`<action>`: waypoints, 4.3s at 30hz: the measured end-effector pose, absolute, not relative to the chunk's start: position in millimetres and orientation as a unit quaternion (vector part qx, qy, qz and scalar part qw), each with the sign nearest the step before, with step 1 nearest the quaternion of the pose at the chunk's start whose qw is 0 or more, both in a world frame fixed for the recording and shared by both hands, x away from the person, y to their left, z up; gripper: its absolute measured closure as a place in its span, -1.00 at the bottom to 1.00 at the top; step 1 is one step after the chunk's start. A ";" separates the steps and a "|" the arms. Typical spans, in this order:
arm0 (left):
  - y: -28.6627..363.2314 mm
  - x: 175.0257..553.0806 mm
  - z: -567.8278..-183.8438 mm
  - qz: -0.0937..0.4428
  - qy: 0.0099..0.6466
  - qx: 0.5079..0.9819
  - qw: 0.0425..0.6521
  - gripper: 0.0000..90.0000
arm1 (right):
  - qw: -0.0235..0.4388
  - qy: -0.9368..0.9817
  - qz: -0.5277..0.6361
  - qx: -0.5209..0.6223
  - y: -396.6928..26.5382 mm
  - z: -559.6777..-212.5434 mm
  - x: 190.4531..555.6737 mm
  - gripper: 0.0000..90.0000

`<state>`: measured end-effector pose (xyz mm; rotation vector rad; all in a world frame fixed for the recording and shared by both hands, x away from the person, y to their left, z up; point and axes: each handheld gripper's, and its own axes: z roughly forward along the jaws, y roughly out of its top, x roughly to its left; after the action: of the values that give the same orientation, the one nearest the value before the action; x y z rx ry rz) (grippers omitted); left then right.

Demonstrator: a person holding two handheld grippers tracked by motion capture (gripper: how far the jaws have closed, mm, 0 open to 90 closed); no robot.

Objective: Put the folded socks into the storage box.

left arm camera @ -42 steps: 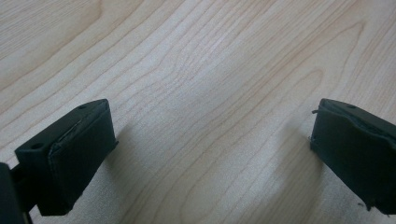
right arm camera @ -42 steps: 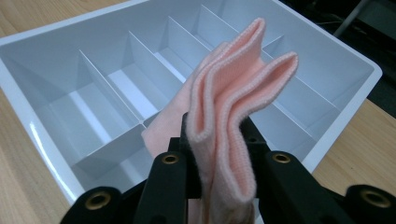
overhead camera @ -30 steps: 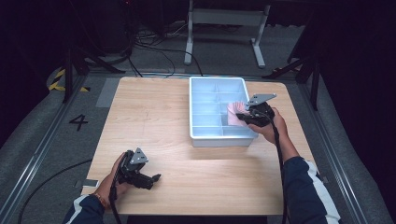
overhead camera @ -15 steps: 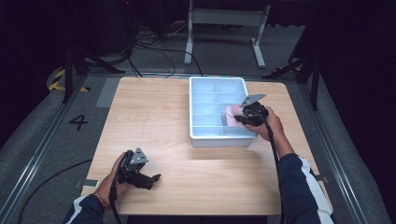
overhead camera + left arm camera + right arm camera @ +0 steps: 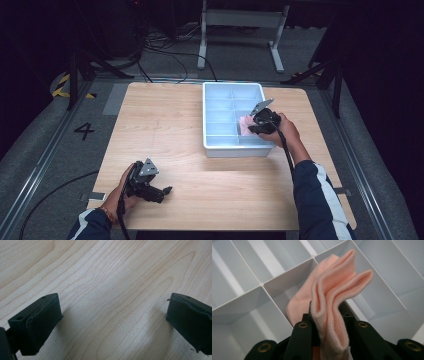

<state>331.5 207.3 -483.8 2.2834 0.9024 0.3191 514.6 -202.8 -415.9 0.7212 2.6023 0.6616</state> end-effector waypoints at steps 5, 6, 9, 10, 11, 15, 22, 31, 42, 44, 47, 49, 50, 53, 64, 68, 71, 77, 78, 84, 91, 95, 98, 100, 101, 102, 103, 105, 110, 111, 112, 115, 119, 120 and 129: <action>207.3 331.5 -483.8 0.122 0.344 0.872 0.327 -1.00 | 0.175 0.928 0.217 0.247 -200.0 -418.5 515.3 0.72; 207.2 331.5 -483.9 0.122 0.344 0.872 0.327 -1.00 | 0.169 0.929 0.220 0.244 -200.8 -418.1 515.0 0.72; 207.3 331.5 -483.8 0.122 0.344 0.872 0.327 -1.00 | 0.155 0.935 0.216 0.237 -202.8 -417.7 515.1 0.72; 207.2 331.5 -483.9 0.122 0.345 0.872 0.327 -1.00 | 0.155 0.935 0.213 0.238 -202.8 -417.8 515.7 0.72; 207.2 331.5 -483.8 0.122 0.344 0.872 0.327 -1.00 | 0.156 0.935 0.209 0.239 -202.2 -418.1 516.0 0.72; 207.2 331.5 -483.9 0.122 0.345 0.872 0.327 -1.00 | 0.145 0.938 0.198 0.242 -199.5 -421.1 518.2 0.71; 207.2 331.5 -483.8 0.122 0.345 0.872 0.327 -1.00 | 0.144 0.944 0.175 0.239 -195.7 -421.9 520.8 0.71; 207.3 331.5 -483.8 0.122 0.344 0.872 0.327 -1.00 | 0.142 0.953 0.131 0.235 -183.2 -430.2 523.5 0.67; 207.2 331.5 -483.8 0.122 0.345 0.872 0.327 -1.00 | 0.125 0.948 0.158 0.248 -188.9 -426.6 524.1 0.54; 207.2 331.5 -483.8 0.122 0.345 0.872 0.327 -1.00 | 0.126 0.945 0.162 0.254 -190.4 -425.0 523.8 0.43; 207.3 331.5 -483.9 0.122 0.345 0.872 0.327 -1.00 | 0.127 0.941 0.174 0.261 -194.3 -422.1 523.6 0.32; 207.2 331.5 -483.9 0.122 0.345 0.872 0.327 -1.00 | 0.130 0.938 0.175 0.269 -198.0 -420.3 523.5 0.25; 207.2 331.5 -483.8 0.122 0.345 0.872 0.327 -1.00 | 0.130 0.937 0.178 0.272 -199.9 -419.3 523.1 0.24; 207.2 331.5 -483.8 0.122 0.345 0.872 0.327 -1.00 | 0.129 0.931 0.193 0.282 -206.2 -415.9 522.3 0.14; 207.2 331.5 -483.8 0.122 0.344 0.872 0.327 -1.00 | 0.127 0.918 0.233 0.294 -217.3 -405.6 518.4 0.19; 207.2 331.5 -483.9 0.122 0.345 0.872 0.327 -1.00 | 0.135 0.910 0.262 0.292 -218.9 -401.2 516.7 0.55; 207.2 331.5 -483.8 0.122 0.344 0.872 0.327 -1.00 | 0.138 0.915 0.250 0.285 -215.8 -402.0 516.4 0.69; 207.2 331.5 -483.8 0.122 0.345 0.872 0.327 -1.00 | 0.145 0.918 0.239 0.280 -212.3 -401.2 514.2 0.66; 207.3 331.5 -483.8 0.122 0.344 0.872 0.327 -1.00 | 0.147 0.918 0.238 0.280 -212.6 -400.1 513.7 0.62; 207.2 331.5 -483.8 0.122 0.345 0.872 0.327 -1.00 | 0.161 0.914 0.243 0.283 -215.4 -392.5 508.8 0.45; 207.2 331.5 -483.9 0.122 0.345 0.872 0.327 -1.00 | 0.174 0.908 0.259 0.281 -221.4 -379.5 497.4 0.34; 207.2 331.5 -483.8 0.122 0.345 0.872 0.327 -1.00 | 0.180 0.904 0.266 0.281 -226.1 -373.6 491.3 0.30; 207.2 331.5 -483.8 0.122 0.345 0.872 0.327 -1.00 | 0.180 0.903 0.268 0.282 -228.3 -371.2 487.6 0.28; 207.2 331.5 -483.8 0.122 0.345 0.872 0.327 -1.00 | 0.178 0.903 0.272 0.281 -229.3 -370.7 485.2 0.27; 207.2 331.5 -483.8 0.122 0.345 0.872 0.327 -1.00 | 0.182 0.904 0.271 0.278 -230.6 -369.8 483.7 0.26; 207.2 331.5 -483.8 0.122 0.345 0.872 0.327 -1.00 | 0.183 0.903 0.271 0.277 -230.9 -369.7 482.8 0.25; 207.2 331.5 -483.8 0.122 0.345 0.872 0.327 -1.00 | 0.182 0.903 0.273 0.279 -231.7 -369.1 480.4 0.23; 207.2 331.5 -483.8 0.122 0.345 0.872 0.327 -1.00 | 0.184 0.902 0.274 0.278 -232.9 -368.0 477.7 0.21; 207.3 331.5 -483.8 0.122 0.344 0.872 0.327 -1.00 | 0.184 0.900 0.279 0.279 -234.8 -364.9 471.9 0.15; 207.2 331.5 -483.8 0.122 0.345 0.872 0.327 -1.00 | 0.189 0.898 0.282 0.280 -236.4 -362.4 468.2 0.12; 207.2 331.5 -483.8 0.122 0.345 0.872 0.327 -1.00 | 0.189 0.898 0.284 0.280 -236.7 -362.0 467.0 0.11; 207.2 331.5 -483.8 0.122 0.345 0.872 0.327 -1.00 | 0.189 0.898 0.287 0.277 -237.8 -361.8 462.7 0.09; 207.2 331.5 -483.8 0.122 0.345 0.872 0.327 -1.00 | 0.191 0.898 0.288 0.272 -239.2 -361.8 457.7 0.06; 207.2 331.5 -483.8 0.122 0.345 0.872 0.327 -1.00 | 0.192 0.898 0.288 0.273 -239.7 -361.4 455.8 0.06; 207.2 331.5 -483.9 0.122 0.345 0.872 0.327 -1.00 | 0.196 0.898 0.287 0.268 -242.7 -357.7 445.0 0.00</action>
<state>331.5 207.2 -483.9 2.2831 0.9026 0.3195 445.0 -242.7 -357.7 0.7506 2.5164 0.8035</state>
